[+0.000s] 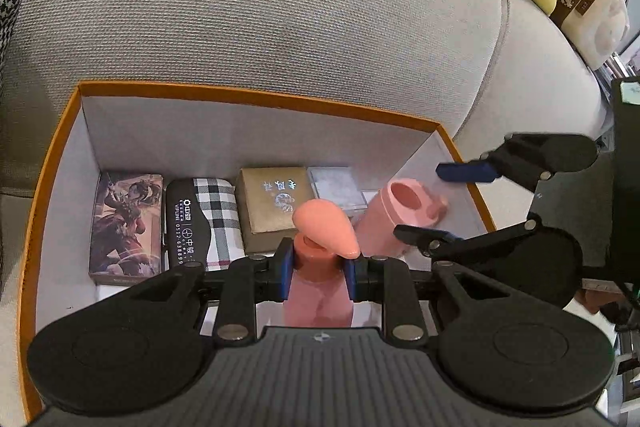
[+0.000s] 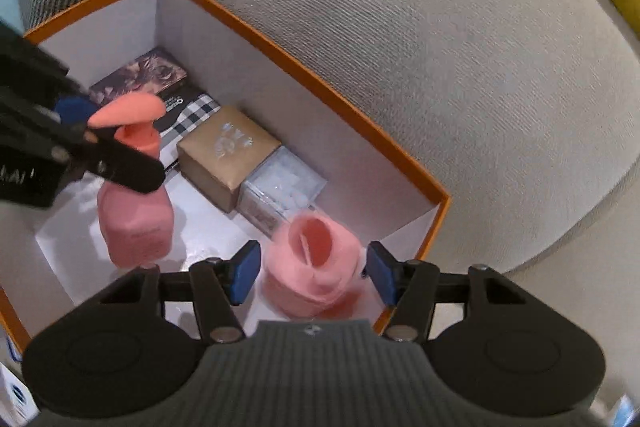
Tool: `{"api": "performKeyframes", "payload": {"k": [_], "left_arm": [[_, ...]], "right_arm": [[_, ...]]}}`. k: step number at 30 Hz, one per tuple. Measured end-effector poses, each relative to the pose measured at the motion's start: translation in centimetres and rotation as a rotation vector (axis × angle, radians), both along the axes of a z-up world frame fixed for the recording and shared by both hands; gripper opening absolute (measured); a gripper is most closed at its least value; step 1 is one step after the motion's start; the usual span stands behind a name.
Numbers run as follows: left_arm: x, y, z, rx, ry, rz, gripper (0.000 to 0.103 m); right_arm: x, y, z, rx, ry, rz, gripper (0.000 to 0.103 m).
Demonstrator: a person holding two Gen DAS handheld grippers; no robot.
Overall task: Organize rigid objects
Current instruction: 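Lower the pink cup and pink bottle into the shoebox and open both tools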
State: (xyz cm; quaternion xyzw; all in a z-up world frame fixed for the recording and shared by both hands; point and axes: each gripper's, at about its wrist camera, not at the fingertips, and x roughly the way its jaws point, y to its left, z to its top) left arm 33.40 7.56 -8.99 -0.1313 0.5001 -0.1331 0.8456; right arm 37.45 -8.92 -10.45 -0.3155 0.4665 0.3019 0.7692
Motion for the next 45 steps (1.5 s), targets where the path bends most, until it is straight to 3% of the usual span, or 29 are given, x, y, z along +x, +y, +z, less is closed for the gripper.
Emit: {"api": "performKeyframes", "payload": {"k": [6,13,16,19,30,36,38,42,45], "left_arm": [[0.3,-0.5,0.0,0.005,0.001,-0.016,0.028],[0.9,-1.4,0.0,0.007,0.0,-0.031,0.028],[1.1,-1.7,-0.1,0.011,0.0,-0.037,0.028],[1.3,-2.0,-0.3,0.014,0.002,-0.042,0.028],[2.0,-3.8,-0.5,0.039,0.015,-0.075,0.028],[2.8,-5.4,-0.8,0.048,0.03,-0.079,0.028],[3.0,-5.9,-0.9,0.049,0.029,-0.083,0.028],[3.7,-7.1,-1.1,0.039,0.033,-0.077,0.028],[4.3,-8.2,-1.3,0.046,0.034,-0.072,0.028]], "right_arm": [[-0.3,-0.3,0.8,-0.007,0.008,0.108,0.061],[-1.3,0.3,-0.4,-0.131,-0.012,0.265,0.057],[-1.5,0.5,-1.3,-0.176,-0.043,0.313,0.047],[-1.2,0.5,-1.9,-0.174,-0.069,0.32,0.04],[-0.7,-0.1,-2.1,-0.13,-0.128,0.306,0.042],[-1.8,-2.4,1.5,0.012,-0.159,0.174,0.044],[-1.8,-3.3,2.5,0.062,-0.203,0.101,0.051],[-1.9,-5.6,4.0,0.119,-0.289,-0.053,0.053],[-2.0,-6.9,4.3,0.134,-0.276,-0.138,0.053]]}}
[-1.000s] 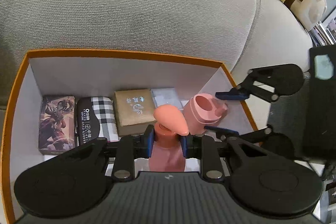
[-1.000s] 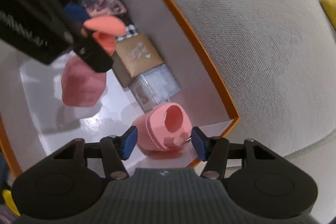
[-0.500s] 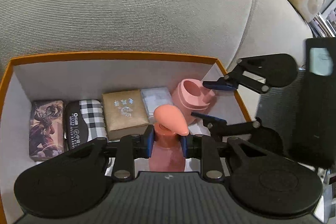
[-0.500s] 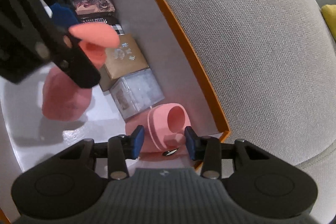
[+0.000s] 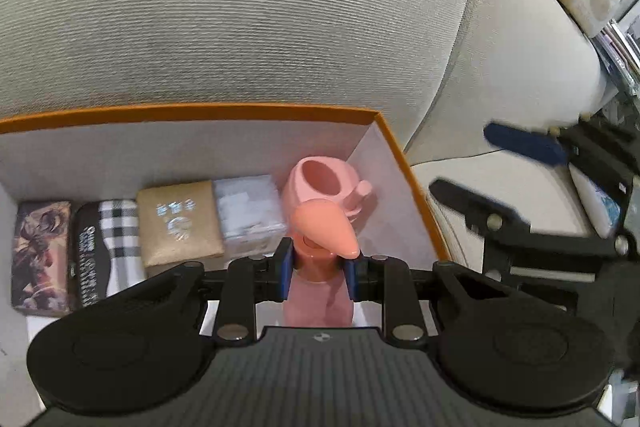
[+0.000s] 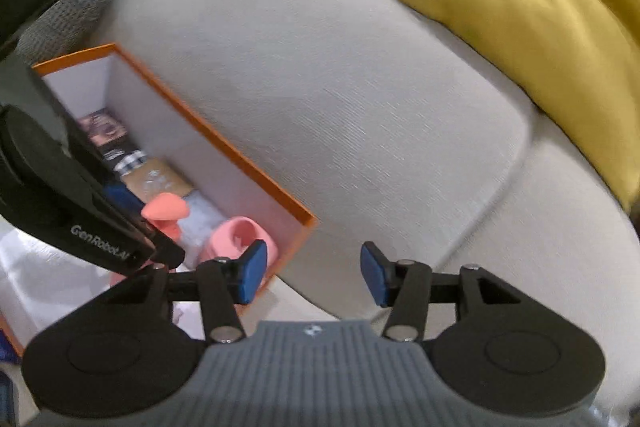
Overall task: Organize rigid objects
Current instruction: 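Lower the pink cup and pink bottle into the shoebox and open both tools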
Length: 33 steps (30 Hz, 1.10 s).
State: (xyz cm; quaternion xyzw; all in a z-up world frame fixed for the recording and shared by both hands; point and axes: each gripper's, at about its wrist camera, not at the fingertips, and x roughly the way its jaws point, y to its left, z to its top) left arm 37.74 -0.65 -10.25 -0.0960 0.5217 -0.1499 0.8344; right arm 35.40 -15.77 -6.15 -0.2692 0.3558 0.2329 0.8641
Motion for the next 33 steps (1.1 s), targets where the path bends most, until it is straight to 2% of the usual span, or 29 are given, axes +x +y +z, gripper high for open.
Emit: {"api": "performKeyframes", "payload": {"k": [5,8,10,12,13,18,21,24,27,33], "left_arm": [[0.5,-1.3,-0.8,0.029,0.0,0.001,0.028],[0.3,-1.7,-1.0,0.035,-0.031,-0.003,0.028],[-0.5,-1.7,-0.8,0.032,-0.06,-0.015,0.032],[-0.6,-1.7,-0.6,0.026,-0.046,-0.019,0.042],[-0.8,-1.5,-0.6,0.025,-0.031,-0.022,0.042],[-0.9,-0.8,-0.8,0.018,0.035,-0.089,0.042],[-1.6,-1.5,-1.5,0.047,0.038,-0.154,0.031],[-1.7,-2.0,-2.1,0.098,0.055,-0.17,0.028],[-1.6,-1.9,-2.1,0.117,0.014,-0.168,0.028],[-1.0,-0.8,-1.3,0.104,-0.001,-0.202,0.028]], "right_arm": [[-0.2,-1.2,-0.7,0.046,0.048,-0.068,0.052],[-0.6,-1.5,-1.0,0.073,0.062,-0.071,0.051],[-0.6,-1.5,-1.7,0.073,0.065,-0.07,0.051],[-0.6,-1.9,-1.9,0.082,0.076,-0.077,0.051],[-0.6,-2.0,-2.0,0.086,0.084,-0.082,0.051],[-1.1,-2.5,-2.0,0.112,0.112,-0.101,0.051],[-1.4,-2.6,-1.9,0.118,0.116,-0.106,0.051],[-1.6,-2.6,-1.8,0.131,0.126,-0.113,0.051],[-1.9,-2.6,-1.6,0.133,0.121,-0.111,0.051],[-2.0,-2.8,-0.9,0.162,0.129,-0.108,0.051]]}}
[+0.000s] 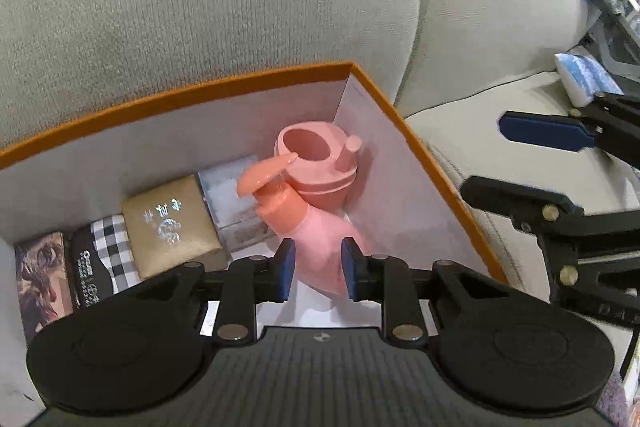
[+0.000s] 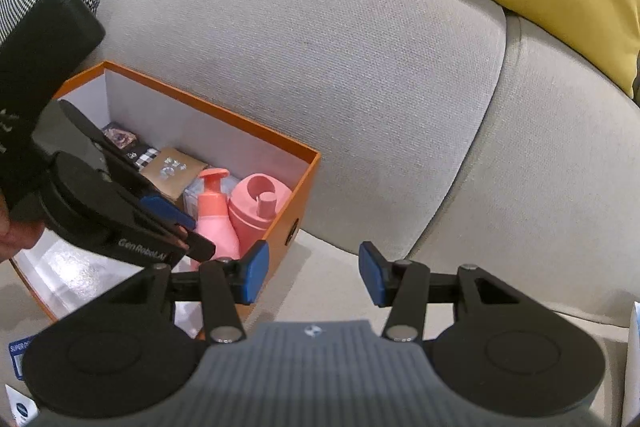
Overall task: Organize rigid objects
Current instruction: 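Lower the pink cup and pink bottle into the shoebox and open both tools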
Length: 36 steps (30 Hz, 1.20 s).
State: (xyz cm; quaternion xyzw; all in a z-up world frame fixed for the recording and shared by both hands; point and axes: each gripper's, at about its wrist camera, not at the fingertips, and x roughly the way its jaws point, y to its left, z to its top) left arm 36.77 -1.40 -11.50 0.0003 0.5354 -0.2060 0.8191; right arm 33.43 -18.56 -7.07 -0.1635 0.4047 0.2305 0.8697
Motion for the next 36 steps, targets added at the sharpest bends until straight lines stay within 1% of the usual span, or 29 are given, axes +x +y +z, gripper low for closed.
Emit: {"api": "performKeyframes", "payload": {"k": [2,5,9,12,14,18,19,22,23,26,29,34,36], "left_arm": [[-0.2,0.6,0.7,0.005,-0.015,-0.007,0.028],[-0.2,2.3,1.7,0.032,-0.02,0.003,0.028],[-0.4,4.6,2.5,0.077,-0.035,0.032,0.028],[-0.5,6.2,2.5,0.079,-0.038,0.067,0.028],[-0.7,7.1,2.4,0.081,-0.042,0.088,0.028],[-0.8,8.4,2.3,0.073,-0.046,0.118,0.028],[-0.5,7.7,2.1,0.068,-0.048,0.125,0.028],[-0.6,8.0,2.0,0.05,-0.043,0.134,0.028],[-0.6,8.1,1.9,0.045,-0.04,0.137,0.028],[-0.9,8.2,1.8,0.033,-0.033,0.139,0.028],[-1.3,8.3,1.6,0.02,-0.035,0.136,0.028],[-2.1,8.3,1.8,0.01,-0.033,0.144,0.028],[-2.4,8.3,2.1,0.008,-0.036,0.143,0.028]], "right_arm": [[0.0,0.1,0.6,0.024,-0.009,0.011,0.047],[0.3,0.9,1.5,0.059,-0.021,0.051,0.046],[1.2,3.6,1.6,0.07,0.013,0.138,0.042],[2.6,5.9,0.4,0.057,0.084,0.173,0.041],[3.5,7.1,-0.6,0.053,0.12,0.177,0.041],[5.0,9.4,-2.4,0.013,0.135,0.194,0.042],[5.3,9.8,-2.8,0.009,0.147,0.2,0.042],[6.0,10.8,-3.9,-0.008,0.181,0.217,0.041],[5.9,11.0,-4.1,-0.017,0.179,0.222,0.034],[5.4,11.1,-4.0,-0.025,0.168,0.226,0.025],[4.6,10.6,-3.0,-0.037,0.157,0.211,0.024],[2.7,9.2,-1.7,-0.057,0.144,0.218,0.024],[2.4,8.9,-1.5,-0.094,0.117,0.191,0.023]]}}
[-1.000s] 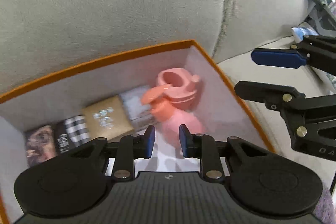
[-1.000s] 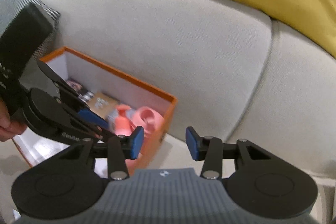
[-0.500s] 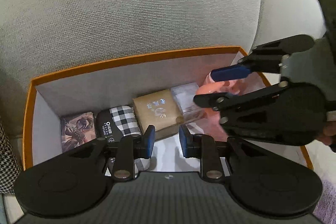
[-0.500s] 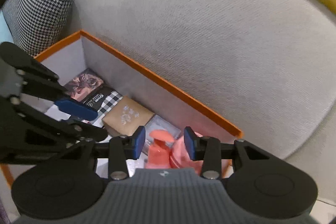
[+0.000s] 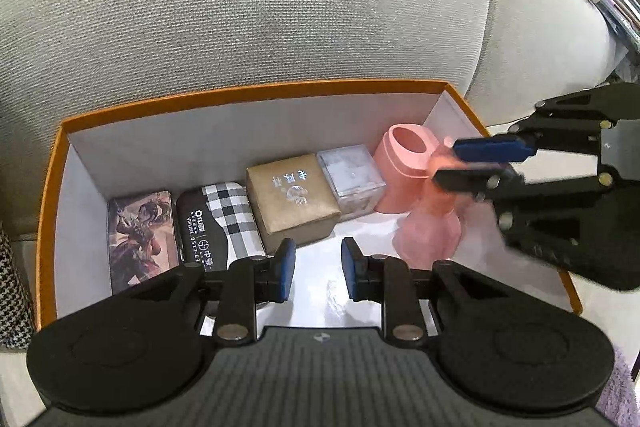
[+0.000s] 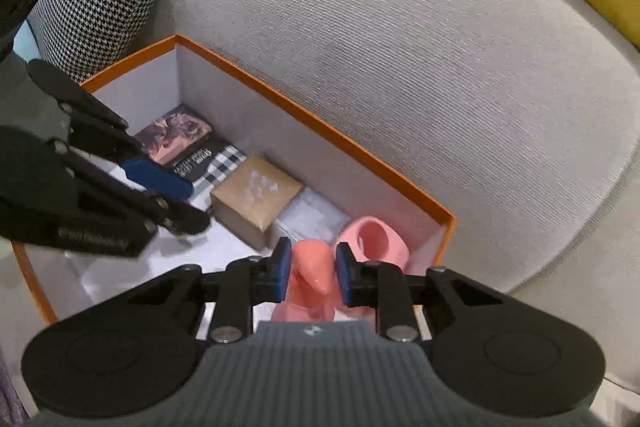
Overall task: Organize rigid objects
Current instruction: 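Lower the pink cup and pink bottle into the shoebox and open both tools, then move both tools back toward the tubes and tin on the sofa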
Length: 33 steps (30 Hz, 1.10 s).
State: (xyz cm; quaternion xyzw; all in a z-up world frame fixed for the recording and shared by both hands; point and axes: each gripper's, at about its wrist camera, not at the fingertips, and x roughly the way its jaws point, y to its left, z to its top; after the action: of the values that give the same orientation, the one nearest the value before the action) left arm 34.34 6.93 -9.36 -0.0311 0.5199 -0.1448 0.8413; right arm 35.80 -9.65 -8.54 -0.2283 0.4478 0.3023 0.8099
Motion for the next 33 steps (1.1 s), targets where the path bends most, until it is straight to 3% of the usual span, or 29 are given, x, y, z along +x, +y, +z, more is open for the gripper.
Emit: {"api": "performKeyframes", "payload": {"k": [1,2,7,17,22,26,30,33], "left_arm": [[-0.2,0.0,0.2,-0.001,-0.002,-0.001,0.028],[-0.4,0.0,0.4,-0.003,-0.005,-0.001,0.028],[-1.0,0.0,1.0,-0.009,-0.012,-0.001,0.028],[-1.8,0.0,1.9,-0.028,-0.001,0.003,0.028],[-1.8,0.1,1.6,-0.025,0.009,0.009,0.028],[-1.6,0.3,1.2,-0.014,0.009,0.022,0.028],[-1.7,1.0,1.1,-0.023,0.01,0.031,0.028],[-1.8,1.5,0.9,-0.029,0.012,0.038,0.028]], "right_arm": [[-0.2,-0.1,0.0,-0.031,-0.027,-0.014,0.019],[-0.2,-0.4,0.2,-0.051,-0.058,-0.032,0.0],[0.3,-1.0,0.7,-0.028,-0.024,-0.102,0.0],[-1.8,0.3,1.2,-0.037,0.01,0.006,0.009],[-2.1,0.6,1.1,0.04,0.185,-0.007,0.009],[-2.2,2.5,-1.3,-0.067,0.206,-0.006,0.008],[-0.5,3.5,-4.1,-0.128,0.285,-0.037,0.008],[-0.2,4.0,-5.4,-0.157,0.308,-0.034,0.002]]}}
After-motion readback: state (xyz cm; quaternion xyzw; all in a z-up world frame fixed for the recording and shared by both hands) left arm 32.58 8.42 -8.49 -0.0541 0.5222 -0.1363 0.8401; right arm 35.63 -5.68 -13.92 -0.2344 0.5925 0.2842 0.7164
